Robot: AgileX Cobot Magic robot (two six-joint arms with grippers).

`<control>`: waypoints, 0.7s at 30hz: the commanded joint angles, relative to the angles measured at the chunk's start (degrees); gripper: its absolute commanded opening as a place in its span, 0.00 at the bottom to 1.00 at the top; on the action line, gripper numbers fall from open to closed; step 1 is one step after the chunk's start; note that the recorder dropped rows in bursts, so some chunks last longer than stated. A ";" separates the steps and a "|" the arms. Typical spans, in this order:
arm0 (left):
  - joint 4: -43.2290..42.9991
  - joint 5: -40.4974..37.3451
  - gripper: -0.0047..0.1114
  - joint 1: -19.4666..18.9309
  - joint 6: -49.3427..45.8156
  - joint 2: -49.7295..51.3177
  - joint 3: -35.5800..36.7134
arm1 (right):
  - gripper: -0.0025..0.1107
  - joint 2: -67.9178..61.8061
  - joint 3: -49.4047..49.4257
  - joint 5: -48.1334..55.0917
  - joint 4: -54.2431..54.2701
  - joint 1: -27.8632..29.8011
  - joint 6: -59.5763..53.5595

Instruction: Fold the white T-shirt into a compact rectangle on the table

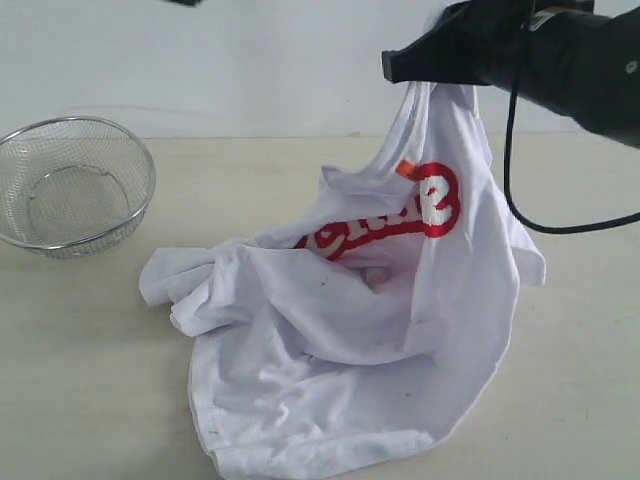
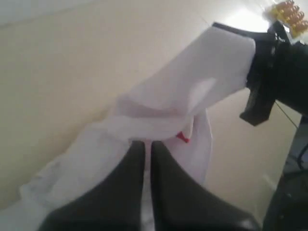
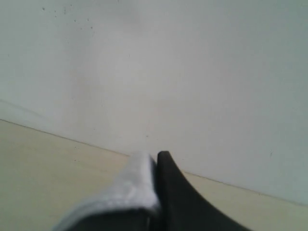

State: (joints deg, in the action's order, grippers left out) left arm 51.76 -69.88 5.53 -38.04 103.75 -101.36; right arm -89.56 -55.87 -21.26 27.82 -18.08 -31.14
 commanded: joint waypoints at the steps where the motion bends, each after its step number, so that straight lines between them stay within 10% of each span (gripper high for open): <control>1: 1.76 -0.08 0.08 3.43 -4.07 3.18 4.27 | 0.02 -3.36 -0.41 -4.51 -6.14 0.36 11.94; 21: 8.85 13.11 0.08 6.55 -12.09 16.23 4.66 | 0.02 -14.79 -13.95 -12.89 -20.97 0.36 49.35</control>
State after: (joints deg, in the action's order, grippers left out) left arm 58.55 -57.52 11.76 -48.45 118.63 -96.93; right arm -104.16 -68.25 -31.39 10.43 -18.04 10.13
